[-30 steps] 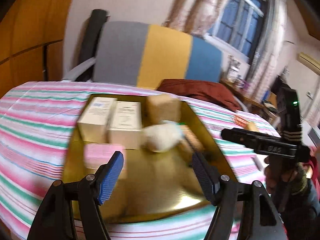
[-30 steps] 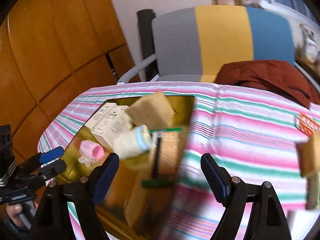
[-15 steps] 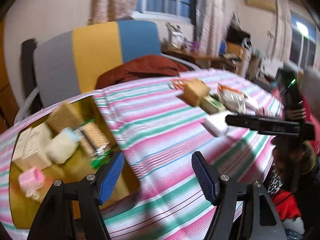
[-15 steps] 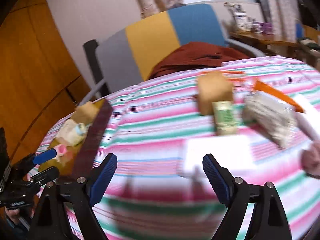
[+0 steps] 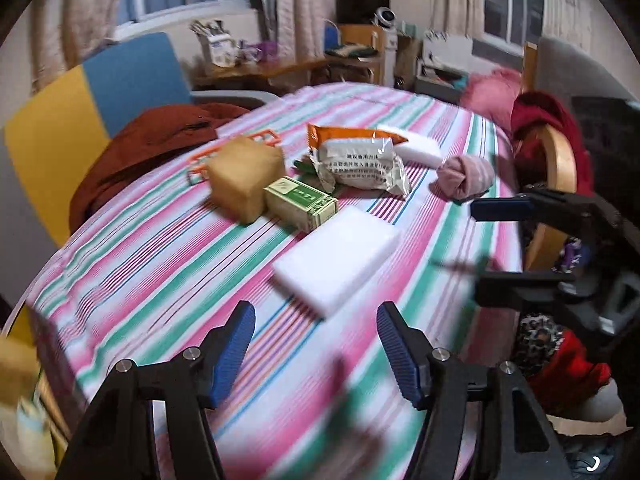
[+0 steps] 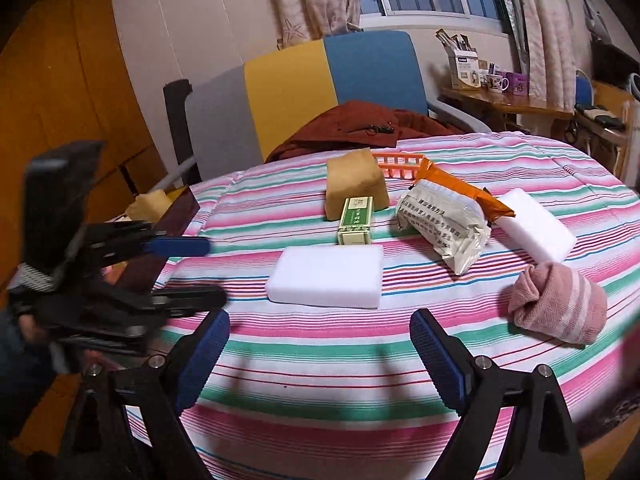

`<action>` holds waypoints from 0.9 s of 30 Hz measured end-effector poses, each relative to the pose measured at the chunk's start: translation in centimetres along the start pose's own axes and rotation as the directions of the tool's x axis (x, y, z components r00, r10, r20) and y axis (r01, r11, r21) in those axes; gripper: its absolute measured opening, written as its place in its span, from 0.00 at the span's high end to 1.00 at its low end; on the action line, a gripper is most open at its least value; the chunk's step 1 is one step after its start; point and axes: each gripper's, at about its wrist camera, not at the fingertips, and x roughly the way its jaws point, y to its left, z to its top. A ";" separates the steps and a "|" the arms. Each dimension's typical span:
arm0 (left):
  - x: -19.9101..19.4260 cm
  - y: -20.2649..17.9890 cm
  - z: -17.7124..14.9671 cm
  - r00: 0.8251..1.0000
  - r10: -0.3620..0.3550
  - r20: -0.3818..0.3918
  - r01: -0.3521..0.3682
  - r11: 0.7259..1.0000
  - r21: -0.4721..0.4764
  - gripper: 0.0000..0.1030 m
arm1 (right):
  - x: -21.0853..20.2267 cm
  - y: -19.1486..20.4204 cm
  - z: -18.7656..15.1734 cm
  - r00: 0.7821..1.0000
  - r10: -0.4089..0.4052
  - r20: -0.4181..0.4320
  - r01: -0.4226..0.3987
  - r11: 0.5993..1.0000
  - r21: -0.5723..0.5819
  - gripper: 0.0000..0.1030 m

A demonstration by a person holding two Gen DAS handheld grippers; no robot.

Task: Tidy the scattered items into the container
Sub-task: 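Withdraw both tools from the tray back toward the remaining items, then grasp the white melamine sponge with left tool while right tool grasps pink sock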

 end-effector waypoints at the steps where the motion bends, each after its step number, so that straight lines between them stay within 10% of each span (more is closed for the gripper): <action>1: 0.8 0.0 0.5 1.000 -0.011 -0.017 0.011 1.000 0.012 0.37 | 0.0 -0.4 0.0 1.000 0.006 0.004 -0.006 1.000 0.010 0.10; 27: 7.7 -0.7 4.3 0.966 -0.134 -0.221 0.193 0.943 0.271 0.34 | 0.6 -3.3 -0.5 0.998 0.062 0.001 -0.061 0.995 0.074 0.10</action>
